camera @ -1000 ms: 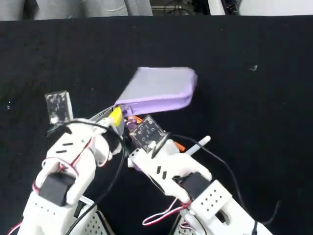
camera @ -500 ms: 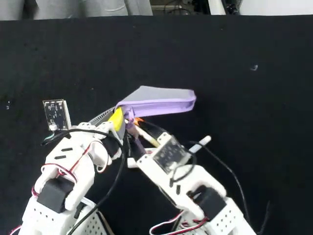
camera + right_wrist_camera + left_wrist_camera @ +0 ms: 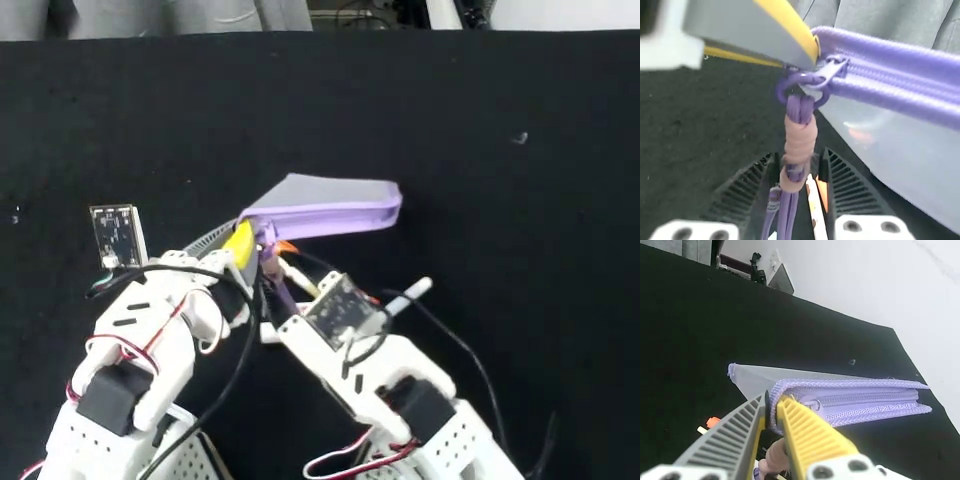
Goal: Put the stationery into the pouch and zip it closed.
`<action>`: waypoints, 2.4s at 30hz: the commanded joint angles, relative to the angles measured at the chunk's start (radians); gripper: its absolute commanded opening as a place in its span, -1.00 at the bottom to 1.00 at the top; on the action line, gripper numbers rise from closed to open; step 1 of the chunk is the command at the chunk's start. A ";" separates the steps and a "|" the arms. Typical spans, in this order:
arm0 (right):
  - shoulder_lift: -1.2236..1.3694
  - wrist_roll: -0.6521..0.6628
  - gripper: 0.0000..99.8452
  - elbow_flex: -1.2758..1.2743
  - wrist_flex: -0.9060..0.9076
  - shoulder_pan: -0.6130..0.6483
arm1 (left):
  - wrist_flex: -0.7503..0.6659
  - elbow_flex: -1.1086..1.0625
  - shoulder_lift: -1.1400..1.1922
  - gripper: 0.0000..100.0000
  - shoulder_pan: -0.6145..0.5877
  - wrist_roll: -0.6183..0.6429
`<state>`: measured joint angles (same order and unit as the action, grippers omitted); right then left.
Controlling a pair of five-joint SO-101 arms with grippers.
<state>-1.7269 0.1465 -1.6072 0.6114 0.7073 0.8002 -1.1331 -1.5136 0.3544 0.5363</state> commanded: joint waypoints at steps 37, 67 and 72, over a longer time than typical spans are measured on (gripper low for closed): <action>0.490 0.199 -0.98 0.556 0.279 -0.060 | -0.167 -0.128 -0.018 -0.94 -0.091 -0.017; 0.473 0.124 -0.82 0.645 0.402 -0.146 | -0.281 -0.199 -0.018 -0.94 -0.180 0.031; 0.355 0.098 -0.62 0.519 0.310 -0.127 | -0.279 -0.143 -0.017 -0.94 -0.042 0.041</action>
<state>-1.2697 0.2616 -1.0365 0.9950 0.5585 0.5393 -1.3541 -1.5228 0.2363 0.5654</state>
